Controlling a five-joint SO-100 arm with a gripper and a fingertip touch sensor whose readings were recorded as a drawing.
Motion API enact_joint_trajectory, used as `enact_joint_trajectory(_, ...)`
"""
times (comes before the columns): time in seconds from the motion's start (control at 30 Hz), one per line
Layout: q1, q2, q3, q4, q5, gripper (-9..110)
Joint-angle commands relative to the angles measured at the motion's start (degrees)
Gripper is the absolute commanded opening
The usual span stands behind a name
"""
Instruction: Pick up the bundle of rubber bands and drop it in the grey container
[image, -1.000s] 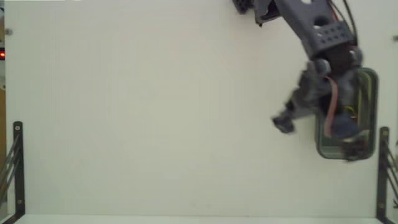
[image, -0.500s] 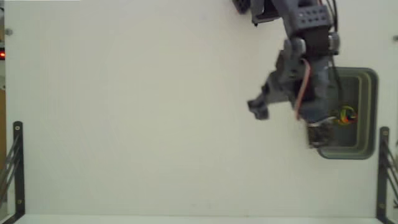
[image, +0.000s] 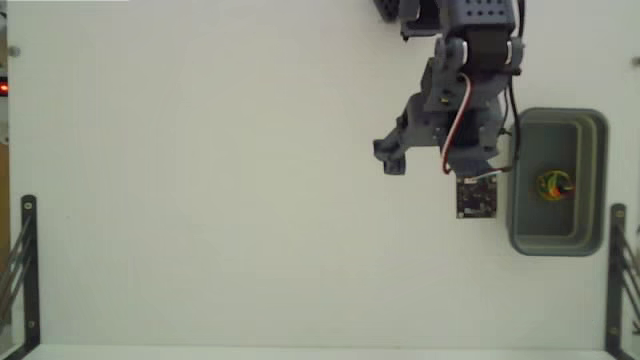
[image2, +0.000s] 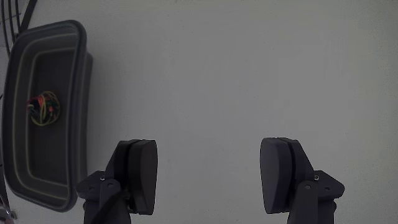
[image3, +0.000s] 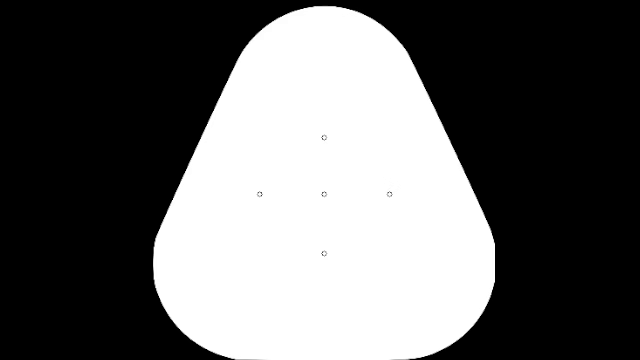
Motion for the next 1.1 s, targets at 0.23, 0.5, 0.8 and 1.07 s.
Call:
enact_joint_trajectory(0.23,2.4,5.3,3.0,0.1,0.3,110)
enact_joint_trajectory(0.5,2.6,5.6,3.3,0.1,0.3,110)
enact_joint_trajectory(0.8,2.6,5.6,3.3,0.1,0.3,110)
enact_joint_trajectory(1.07,2.6,5.6,3.3,0.1,0.3,110)
